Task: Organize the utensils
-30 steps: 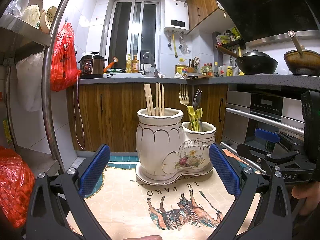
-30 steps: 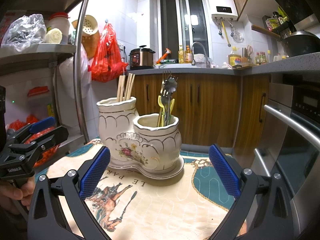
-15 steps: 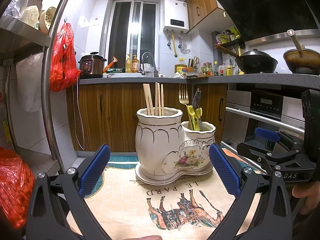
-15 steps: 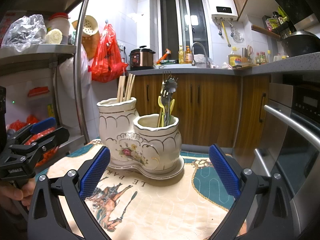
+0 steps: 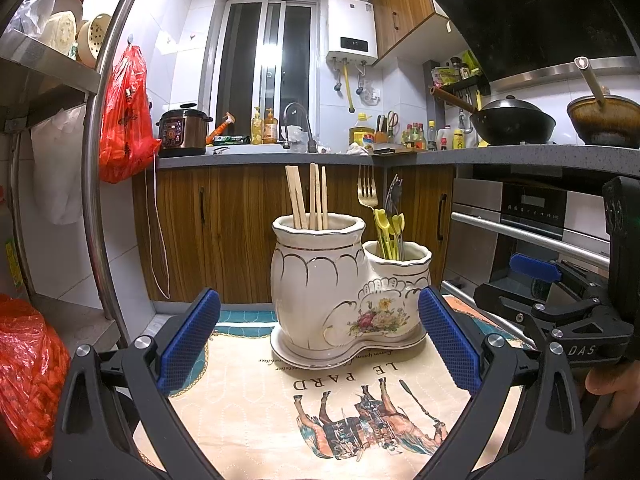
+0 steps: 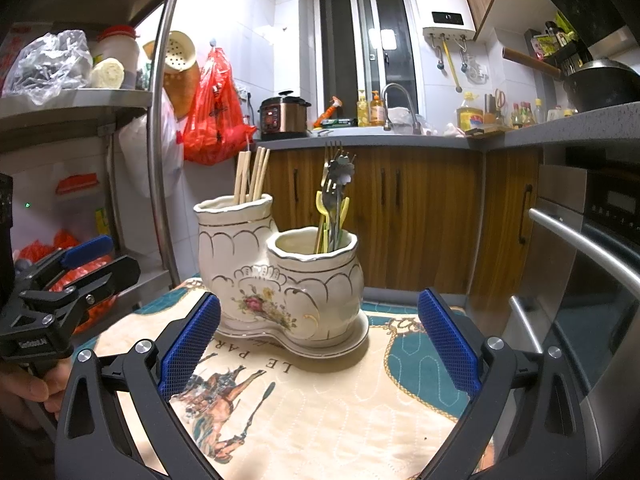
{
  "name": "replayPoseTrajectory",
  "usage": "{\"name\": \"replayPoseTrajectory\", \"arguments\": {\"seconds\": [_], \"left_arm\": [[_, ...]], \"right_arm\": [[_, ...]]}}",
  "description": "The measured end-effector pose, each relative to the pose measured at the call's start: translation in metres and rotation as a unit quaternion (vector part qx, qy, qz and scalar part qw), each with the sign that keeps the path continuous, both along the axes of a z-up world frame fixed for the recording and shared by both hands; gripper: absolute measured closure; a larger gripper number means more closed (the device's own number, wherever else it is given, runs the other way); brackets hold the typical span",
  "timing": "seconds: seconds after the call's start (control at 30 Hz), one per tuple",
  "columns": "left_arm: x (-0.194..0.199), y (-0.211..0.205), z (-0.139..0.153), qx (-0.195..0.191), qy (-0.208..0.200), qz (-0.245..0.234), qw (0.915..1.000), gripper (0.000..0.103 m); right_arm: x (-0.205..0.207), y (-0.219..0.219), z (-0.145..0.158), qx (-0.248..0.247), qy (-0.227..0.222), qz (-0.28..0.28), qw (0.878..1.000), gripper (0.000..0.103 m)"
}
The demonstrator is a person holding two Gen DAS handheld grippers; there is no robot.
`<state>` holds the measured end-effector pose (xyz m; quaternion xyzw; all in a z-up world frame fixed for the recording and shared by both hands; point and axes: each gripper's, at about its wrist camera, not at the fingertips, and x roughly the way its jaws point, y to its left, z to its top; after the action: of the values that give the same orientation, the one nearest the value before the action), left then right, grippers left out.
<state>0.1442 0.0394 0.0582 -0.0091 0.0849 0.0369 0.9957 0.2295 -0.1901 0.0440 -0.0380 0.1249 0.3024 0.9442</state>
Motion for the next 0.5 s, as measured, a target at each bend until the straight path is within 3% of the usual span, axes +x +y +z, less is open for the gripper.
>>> {"name": "replayPoseTrajectory", "arguments": {"seconds": [0.5], "left_arm": [[0.0034,0.0017,-0.0078,0.002,0.007,-0.003,1.0000,0.005]], "right_arm": [[-0.0002,0.0000,0.0000,0.000,0.000,0.000,1.000,0.005]]}}
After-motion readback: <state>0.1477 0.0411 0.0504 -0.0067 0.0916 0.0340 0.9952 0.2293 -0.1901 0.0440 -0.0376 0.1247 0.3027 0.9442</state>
